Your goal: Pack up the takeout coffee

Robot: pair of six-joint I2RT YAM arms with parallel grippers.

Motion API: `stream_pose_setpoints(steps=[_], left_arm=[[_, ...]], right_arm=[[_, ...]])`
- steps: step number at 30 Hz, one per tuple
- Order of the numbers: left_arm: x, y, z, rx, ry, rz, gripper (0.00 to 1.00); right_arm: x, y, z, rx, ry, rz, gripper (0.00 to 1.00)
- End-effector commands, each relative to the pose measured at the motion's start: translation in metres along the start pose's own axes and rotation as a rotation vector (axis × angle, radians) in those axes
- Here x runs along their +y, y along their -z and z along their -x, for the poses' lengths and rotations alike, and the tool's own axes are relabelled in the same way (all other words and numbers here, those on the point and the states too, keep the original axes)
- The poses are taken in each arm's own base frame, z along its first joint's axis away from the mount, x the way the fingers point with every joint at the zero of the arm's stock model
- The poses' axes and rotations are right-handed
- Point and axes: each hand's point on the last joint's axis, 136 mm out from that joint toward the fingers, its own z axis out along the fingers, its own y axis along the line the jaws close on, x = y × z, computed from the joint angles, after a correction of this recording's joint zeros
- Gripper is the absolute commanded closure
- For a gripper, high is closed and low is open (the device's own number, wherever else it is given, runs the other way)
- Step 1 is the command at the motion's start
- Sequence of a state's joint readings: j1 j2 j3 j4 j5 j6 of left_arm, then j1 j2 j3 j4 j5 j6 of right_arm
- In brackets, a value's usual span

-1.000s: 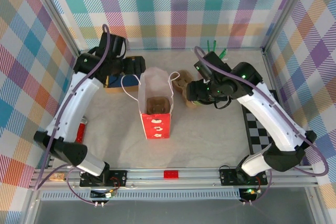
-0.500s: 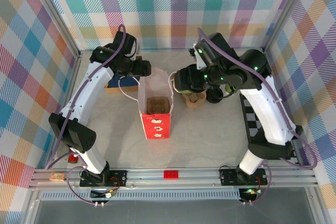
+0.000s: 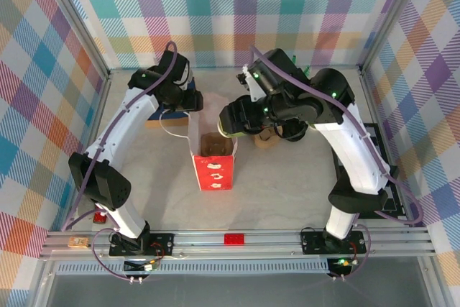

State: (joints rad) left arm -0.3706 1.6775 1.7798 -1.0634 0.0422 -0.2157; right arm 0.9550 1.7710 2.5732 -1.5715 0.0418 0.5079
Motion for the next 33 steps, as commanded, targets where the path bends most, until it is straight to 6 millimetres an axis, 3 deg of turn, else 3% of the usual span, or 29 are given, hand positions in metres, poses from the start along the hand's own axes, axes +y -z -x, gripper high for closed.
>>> stream_pose_setpoints(steps=[1,5,11,20,33], left_arm=[[-0.002,0.021,0.003,-0.056,0.017,-0.026,0.56],[-0.003,0.023,-0.001,-0.057,0.038,-0.042,0.7],[-0.003,0.025,-0.01,-0.061,0.075,-0.062,0.77],[-0.004,0.031,-0.026,-0.053,0.113,-0.091,0.8],[-0.008,0.036,-0.037,-0.045,0.122,-0.101,0.85]], right_arm=[[0.017,-0.017,0.006,0.0,0.02,0.039,0.59],[0.021,-0.036,0.009,0.012,0.019,0.018,0.59],[0.021,-0.061,0.004,0.04,0.038,-0.046,0.59],[0.001,-0.09,-0.005,0.085,0.095,-0.218,0.59],[-0.007,-0.133,-0.02,0.159,0.166,-0.341,0.6]])
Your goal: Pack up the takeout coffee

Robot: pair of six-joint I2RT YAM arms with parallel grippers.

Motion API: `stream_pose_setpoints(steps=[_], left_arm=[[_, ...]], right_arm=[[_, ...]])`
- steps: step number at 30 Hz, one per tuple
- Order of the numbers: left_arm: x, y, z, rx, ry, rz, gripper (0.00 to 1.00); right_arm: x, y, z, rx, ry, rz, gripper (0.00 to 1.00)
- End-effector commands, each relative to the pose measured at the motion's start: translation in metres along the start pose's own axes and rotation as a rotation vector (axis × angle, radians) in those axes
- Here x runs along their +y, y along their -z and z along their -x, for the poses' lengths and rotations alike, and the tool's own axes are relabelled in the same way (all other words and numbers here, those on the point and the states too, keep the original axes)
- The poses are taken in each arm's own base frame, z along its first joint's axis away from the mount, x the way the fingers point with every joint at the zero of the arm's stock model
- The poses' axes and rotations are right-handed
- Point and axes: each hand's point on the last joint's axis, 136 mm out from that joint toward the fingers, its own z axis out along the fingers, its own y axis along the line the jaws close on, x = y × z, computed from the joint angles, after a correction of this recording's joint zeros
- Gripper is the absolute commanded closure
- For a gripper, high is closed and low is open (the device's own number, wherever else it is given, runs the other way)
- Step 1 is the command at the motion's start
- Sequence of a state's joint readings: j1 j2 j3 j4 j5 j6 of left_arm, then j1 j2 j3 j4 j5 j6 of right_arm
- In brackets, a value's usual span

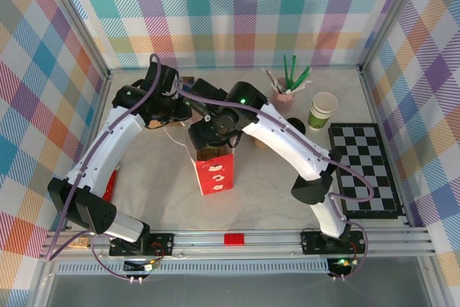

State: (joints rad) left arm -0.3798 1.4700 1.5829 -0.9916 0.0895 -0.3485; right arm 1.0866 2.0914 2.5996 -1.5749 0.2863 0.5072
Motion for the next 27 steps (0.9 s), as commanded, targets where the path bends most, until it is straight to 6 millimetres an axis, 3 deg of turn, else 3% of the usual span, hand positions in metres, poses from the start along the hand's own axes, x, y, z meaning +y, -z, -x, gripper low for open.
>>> stream_pose_setpoints(steps=[1,27], left_arm=[[-0.005,0.005,-0.009,0.012,0.003,-0.021,0.86],[-0.003,0.014,-0.022,-0.01,0.017,-0.042,0.89]], right_arm=[[-0.004,-0.003,-0.003,0.004,0.036,-0.056,0.59],[-0.007,-0.048,-0.024,0.126,-0.048,-0.146,0.58]])
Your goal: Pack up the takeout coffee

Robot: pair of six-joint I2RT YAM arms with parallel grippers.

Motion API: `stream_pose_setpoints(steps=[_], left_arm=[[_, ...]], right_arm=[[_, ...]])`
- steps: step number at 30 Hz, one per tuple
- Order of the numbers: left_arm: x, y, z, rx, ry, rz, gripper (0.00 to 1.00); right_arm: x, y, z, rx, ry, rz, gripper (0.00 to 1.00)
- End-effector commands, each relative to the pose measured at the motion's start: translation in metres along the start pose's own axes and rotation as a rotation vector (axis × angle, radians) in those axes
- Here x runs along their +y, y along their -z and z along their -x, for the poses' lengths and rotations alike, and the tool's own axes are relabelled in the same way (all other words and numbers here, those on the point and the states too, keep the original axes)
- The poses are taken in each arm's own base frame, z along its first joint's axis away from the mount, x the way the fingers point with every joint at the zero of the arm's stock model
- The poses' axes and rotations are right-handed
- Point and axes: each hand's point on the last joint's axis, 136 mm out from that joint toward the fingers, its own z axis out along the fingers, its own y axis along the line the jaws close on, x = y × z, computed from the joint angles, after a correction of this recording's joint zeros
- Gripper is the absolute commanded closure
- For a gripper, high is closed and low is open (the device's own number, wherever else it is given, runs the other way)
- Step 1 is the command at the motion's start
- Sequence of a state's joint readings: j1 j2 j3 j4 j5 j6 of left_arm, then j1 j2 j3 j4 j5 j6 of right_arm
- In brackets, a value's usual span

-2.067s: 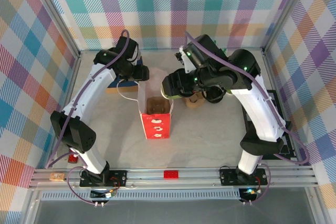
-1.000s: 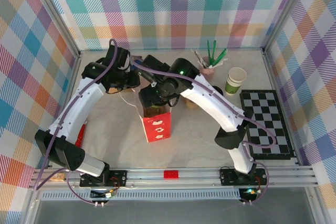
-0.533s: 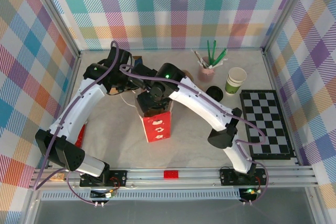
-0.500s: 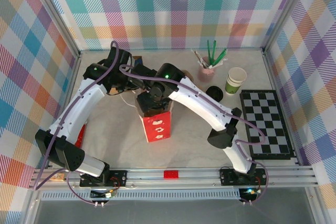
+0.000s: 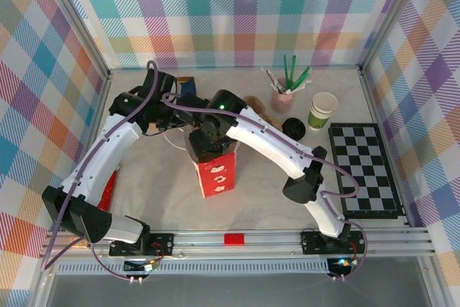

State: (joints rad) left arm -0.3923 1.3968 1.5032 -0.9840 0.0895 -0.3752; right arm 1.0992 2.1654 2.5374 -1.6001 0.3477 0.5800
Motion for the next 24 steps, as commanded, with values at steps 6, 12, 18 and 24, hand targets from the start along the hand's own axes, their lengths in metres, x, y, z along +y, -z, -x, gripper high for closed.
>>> stream_pose_setpoints(steps=[6,12,18,24], left_arm=[[-0.005,0.009,-0.013,-0.01,0.009,-0.048,0.89],[-0.014,0.022,-0.021,-0.037,0.015,-0.089,0.89],[-0.019,0.028,-0.026,-0.048,0.019,-0.109,0.89],[-0.018,0.023,-0.028,-0.041,0.018,-0.1,0.85]], right_arm=[[-0.004,-0.007,-0.015,0.053,-0.019,-0.02,0.59],[-0.012,-0.003,-0.026,0.071,0.002,-0.026,0.59],[-0.014,0.002,-0.033,0.072,0.009,-0.002,0.6],[-0.003,-0.001,-0.034,0.071,0.005,0.063,0.6]])
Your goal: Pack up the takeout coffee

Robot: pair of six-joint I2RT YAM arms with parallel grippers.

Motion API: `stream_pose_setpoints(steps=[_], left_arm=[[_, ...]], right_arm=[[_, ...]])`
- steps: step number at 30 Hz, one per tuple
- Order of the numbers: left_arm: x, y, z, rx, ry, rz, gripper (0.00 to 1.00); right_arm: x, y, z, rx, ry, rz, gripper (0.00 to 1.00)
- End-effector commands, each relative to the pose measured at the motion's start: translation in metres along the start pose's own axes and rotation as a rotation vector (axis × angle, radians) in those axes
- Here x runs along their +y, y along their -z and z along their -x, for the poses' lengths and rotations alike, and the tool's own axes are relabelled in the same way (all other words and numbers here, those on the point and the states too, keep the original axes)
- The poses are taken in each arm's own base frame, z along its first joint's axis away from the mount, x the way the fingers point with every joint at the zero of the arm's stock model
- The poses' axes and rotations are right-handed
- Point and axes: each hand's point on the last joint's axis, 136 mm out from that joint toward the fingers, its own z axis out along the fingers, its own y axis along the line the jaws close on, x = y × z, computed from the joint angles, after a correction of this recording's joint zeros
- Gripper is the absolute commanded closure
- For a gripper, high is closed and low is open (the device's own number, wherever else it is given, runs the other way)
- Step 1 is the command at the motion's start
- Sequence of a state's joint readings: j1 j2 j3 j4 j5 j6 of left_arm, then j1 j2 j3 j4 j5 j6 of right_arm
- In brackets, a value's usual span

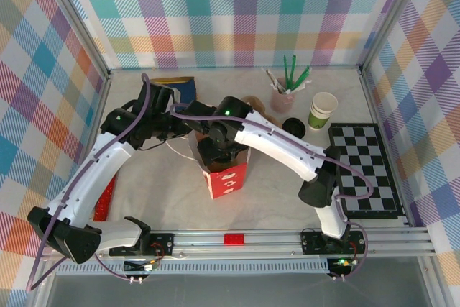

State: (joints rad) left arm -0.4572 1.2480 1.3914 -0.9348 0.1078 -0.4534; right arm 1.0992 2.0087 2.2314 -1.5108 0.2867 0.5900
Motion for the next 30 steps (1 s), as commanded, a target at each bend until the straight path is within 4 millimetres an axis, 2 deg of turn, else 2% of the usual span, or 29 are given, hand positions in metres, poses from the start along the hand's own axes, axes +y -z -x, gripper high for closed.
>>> stream_pose_setpoints(steps=[1,8,14,20,27,30], left_arm=[[-0.002,-0.001,-0.003,0.001,0.001,-0.008,0.83],[-0.001,0.002,0.0,-0.011,-0.001,0.003,0.65],[0.0,0.008,0.005,-0.025,-0.014,0.017,0.59],[0.0,0.011,0.009,-0.029,-0.031,0.034,0.54],[0.004,0.015,0.011,-0.039,-0.049,0.064,0.44],[0.007,0.015,0.011,-0.034,-0.054,0.079,0.44]], right_arm=[[0.007,0.003,-0.001,-0.007,0.004,0.044,0.6],[0.014,-0.007,-0.003,0.02,0.001,0.06,0.6],[0.019,-0.009,-0.001,0.019,0.003,0.08,0.6],[0.013,-0.017,-0.002,0.038,0.0,0.043,0.6],[0.013,-0.024,-0.002,0.051,0.004,0.045,0.61],[0.014,-0.025,-0.003,0.055,0.005,0.051,0.61]])
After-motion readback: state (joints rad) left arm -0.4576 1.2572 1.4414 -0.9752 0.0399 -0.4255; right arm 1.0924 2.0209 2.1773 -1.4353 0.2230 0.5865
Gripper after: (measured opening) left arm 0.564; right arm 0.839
